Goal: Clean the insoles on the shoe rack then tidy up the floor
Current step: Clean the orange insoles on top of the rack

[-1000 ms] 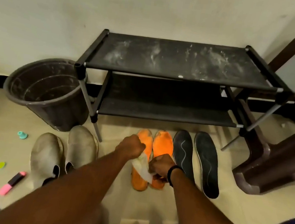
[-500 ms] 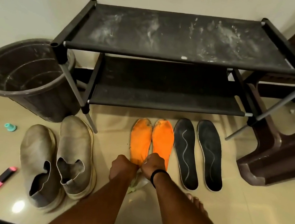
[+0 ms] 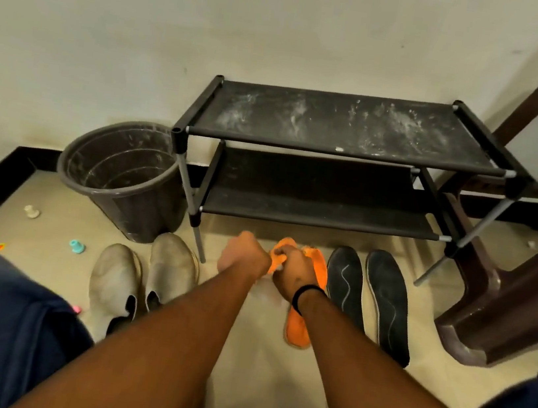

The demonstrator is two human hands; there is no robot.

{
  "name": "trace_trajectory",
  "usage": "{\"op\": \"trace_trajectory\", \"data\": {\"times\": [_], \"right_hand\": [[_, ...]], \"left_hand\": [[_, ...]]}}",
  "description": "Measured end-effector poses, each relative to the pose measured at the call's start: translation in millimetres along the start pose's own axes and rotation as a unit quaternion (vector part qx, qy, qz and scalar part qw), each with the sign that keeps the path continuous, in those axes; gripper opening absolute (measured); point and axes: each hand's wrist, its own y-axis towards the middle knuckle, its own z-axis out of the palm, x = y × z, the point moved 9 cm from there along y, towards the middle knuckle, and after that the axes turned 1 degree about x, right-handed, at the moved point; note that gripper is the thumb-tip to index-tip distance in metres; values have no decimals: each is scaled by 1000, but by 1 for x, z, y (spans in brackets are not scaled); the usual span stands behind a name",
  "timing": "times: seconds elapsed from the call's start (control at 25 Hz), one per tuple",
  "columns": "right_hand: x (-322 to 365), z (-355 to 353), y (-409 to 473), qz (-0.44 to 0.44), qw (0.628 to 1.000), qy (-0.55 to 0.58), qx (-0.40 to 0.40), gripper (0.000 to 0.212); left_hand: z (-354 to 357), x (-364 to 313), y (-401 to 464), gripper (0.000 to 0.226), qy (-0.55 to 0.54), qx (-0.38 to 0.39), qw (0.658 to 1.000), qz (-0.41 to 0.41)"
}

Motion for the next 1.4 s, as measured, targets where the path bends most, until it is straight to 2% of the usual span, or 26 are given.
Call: {"op": "trace_trajectory", "data": {"times": [0.08,0.12,0.2,0.36,0.48,0.6,0.72,0.84,0.96,1.12,1.28,1.4], "right_hand": [[42,-26,-10,-56,998,-25,6,50],[63,-39,-14,-74,997,-22,10,45],[102,-68,-20,-92,995,-15,16,17],[174,-129,-31,-113,991,-34,70,6],[215,-192,-31,-119,990,-51,54,13],[241,-244,-21,-114,988,-93,44,17],[241,-270,7,-101,987,-120,44,18],[225,-282,47,-75,993,-84,39,17],[200,-286,97,-30,999,2,38,12],[152,-279,147,19,993,114,2,16],[122,-286,153,-14,989,146,-24,13],[117,-297,144,-48,988,142,-40,13]], "left_hand": [[-45,-22,-8,41,-28,-37,999,23],[-66,-34,-12,38,-50,-49,997,33],[-108,-61,-23,31,-81,-65,992,71],[-196,-118,-50,20,-116,-103,972,179],[-246,-161,-63,23,-144,-109,950,255],[-270,-214,-63,21,-100,-82,931,341],[-268,-252,-35,19,-104,-28,924,366],[-249,-278,6,24,-131,6,919,371],[-221,-295,67,31,-210,-17,911,354],[-180,-285,136,38,-310,-43,903,294],[-163,-272,155,24,-298,24,913,278],[-176,-267,149,26,-304,13,907,292]]}}
